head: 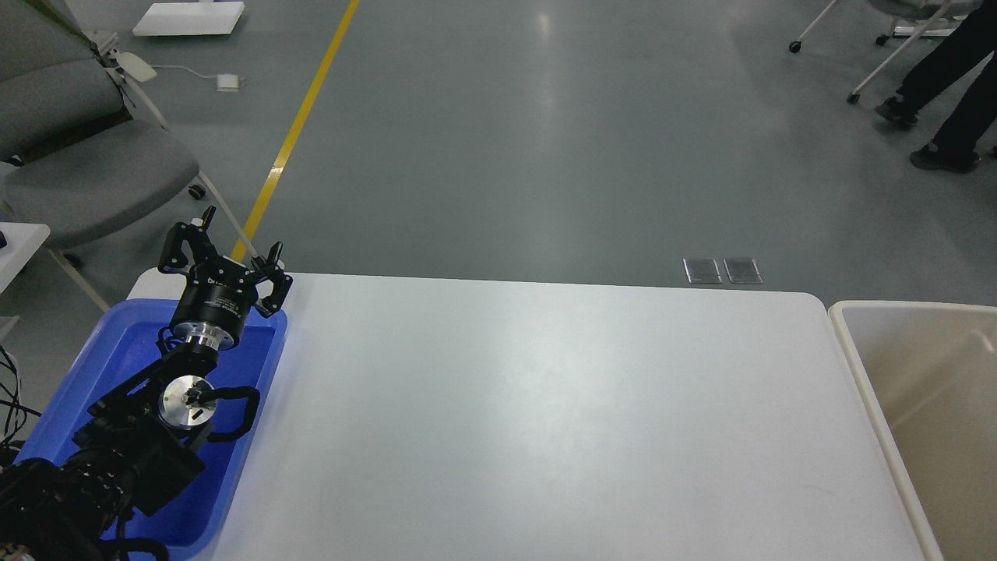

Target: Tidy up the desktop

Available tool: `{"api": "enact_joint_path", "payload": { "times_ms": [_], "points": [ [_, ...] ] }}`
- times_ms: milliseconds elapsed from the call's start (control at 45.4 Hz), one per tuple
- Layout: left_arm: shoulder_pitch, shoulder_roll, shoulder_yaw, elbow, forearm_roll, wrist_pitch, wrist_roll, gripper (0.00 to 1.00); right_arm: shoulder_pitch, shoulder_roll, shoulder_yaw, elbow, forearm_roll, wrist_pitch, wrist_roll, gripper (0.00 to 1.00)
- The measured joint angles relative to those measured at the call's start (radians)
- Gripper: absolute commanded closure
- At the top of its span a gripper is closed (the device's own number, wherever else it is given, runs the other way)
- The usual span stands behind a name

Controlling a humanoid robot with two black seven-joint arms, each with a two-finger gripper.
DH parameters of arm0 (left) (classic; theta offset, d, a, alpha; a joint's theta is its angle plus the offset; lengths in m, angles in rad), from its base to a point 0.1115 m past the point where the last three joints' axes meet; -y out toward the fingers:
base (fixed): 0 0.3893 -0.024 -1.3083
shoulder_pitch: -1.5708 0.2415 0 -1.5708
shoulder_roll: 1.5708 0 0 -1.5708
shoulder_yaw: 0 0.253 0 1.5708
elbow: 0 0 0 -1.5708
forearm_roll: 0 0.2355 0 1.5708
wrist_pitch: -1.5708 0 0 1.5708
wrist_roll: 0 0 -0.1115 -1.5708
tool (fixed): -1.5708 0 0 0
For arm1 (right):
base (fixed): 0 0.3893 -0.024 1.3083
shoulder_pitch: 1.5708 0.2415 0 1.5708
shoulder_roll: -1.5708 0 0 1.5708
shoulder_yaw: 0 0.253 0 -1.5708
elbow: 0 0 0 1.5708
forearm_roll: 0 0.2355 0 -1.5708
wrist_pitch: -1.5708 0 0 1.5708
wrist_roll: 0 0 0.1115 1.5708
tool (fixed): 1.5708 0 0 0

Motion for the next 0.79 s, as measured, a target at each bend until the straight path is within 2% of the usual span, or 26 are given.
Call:
{"api": "enact_joint_path", "payload": {
  "times_ms": [330, 749, 771, 793],
  "points": [
    [0.0, 0.0, 0.0, 0.0, 0.0, -0.002, 0.0, 0.0, -0.067, 0.24, 0.081, -0.328, 0.038, 0.002, -0.003, 1.0],
    [0.0, 0.0, 0.0, 0.0, 0.0, -0.001, -0.001, 0.0, -0.073, 0.335, 0.104, -0.445, 0.046, -0.005, -0.004, 1.0],
    [0.0, 0.0, 0.0, 0.0, 0.0, 0.0, -0.001, 0.0, -0.073, 0.337, 0.105, -0.446, 0.046, -0.005, -0.004, 0.97],
    [0.0, 0.0, 0.0, 0.0, 0.0, 0.0, -0.001, 0.0, -0.073, 0.338, 0.105, -0.448, 0.046, -0.005, -0.004, 0.82]
  ]
}}
